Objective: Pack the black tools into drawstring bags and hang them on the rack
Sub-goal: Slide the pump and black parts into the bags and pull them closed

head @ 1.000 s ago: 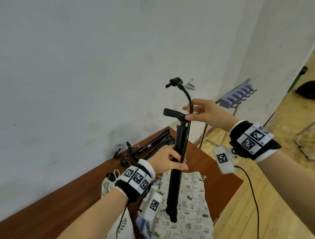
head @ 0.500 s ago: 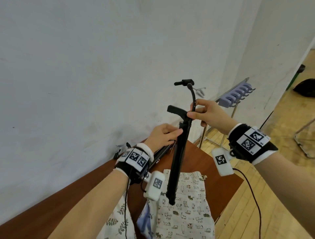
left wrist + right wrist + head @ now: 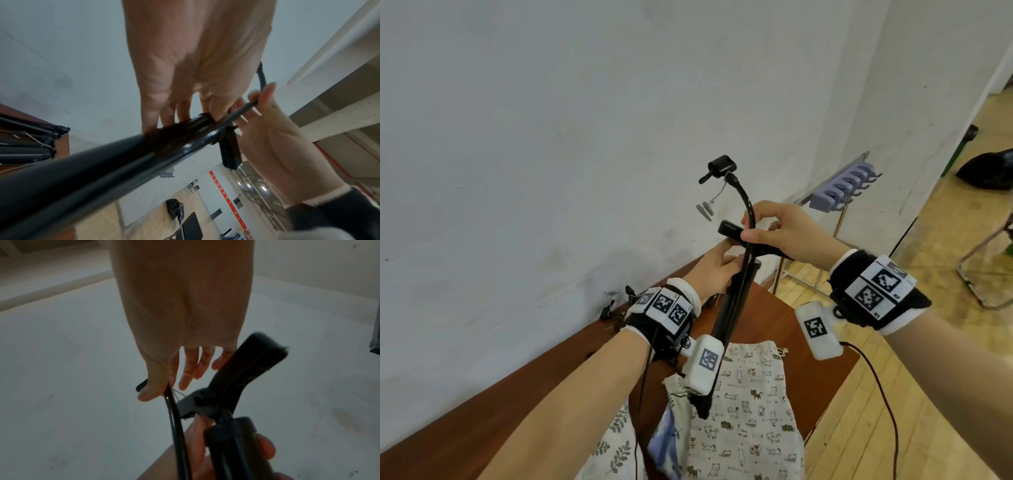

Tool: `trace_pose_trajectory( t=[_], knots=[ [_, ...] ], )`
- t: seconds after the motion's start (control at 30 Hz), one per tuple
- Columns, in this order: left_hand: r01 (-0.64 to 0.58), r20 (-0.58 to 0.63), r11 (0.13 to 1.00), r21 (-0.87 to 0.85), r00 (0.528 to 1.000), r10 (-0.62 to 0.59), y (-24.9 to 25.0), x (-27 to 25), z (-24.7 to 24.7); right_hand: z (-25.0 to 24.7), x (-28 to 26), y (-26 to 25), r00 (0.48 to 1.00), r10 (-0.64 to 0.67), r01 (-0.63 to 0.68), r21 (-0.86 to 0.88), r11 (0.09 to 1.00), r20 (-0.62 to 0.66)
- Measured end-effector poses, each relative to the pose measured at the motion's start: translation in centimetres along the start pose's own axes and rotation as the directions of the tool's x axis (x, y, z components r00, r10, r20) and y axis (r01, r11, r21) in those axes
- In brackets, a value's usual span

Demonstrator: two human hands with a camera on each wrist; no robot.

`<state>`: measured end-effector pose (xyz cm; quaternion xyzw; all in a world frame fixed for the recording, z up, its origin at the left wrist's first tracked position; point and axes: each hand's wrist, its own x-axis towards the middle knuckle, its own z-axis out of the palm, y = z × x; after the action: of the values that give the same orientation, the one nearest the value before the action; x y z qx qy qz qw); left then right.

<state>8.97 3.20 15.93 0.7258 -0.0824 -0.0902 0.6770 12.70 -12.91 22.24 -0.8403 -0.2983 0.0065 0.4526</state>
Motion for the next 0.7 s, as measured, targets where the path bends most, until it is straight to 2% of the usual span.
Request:
trace_pose_trajectory(
  t=[0.13, 0.37, 0.57, 0.7],
  knots=[
    [-0.023, 0.001, 0.999, -0.044, 1.000, 0.024, -0.42, 0.25, 0.80, 0.03, 0.25, 0.15, 0.996, 0.076, -0.070, 0.115, 0.991, -0.041],
    [0.018, 0.021, 0.988, -0.153, 1.000, -0.015, -0.49, 0.21, 0.69, -0.27, 0.04, -0.59, 0.995, 0.098, -0.101, 0.183, 0.978, 0.029],
    [-0.003, 0.016, 0.967, -0.255, 1.000, 0.008, -0.37, -0.18, 0.64, -0.60, 0.20, -0.45, 0.995, 0.093, -0.088, 0.122, 0.989, -0.035],
    [0.030, 0.017, 0.942, -0.333, 1.000, -0.026, -0.26, -0.12, 0.98, -0.77, 0.27, -0.23, 0.995, 0.097, -0.092, 0.122, 0.988, -0.036]
  ],
)
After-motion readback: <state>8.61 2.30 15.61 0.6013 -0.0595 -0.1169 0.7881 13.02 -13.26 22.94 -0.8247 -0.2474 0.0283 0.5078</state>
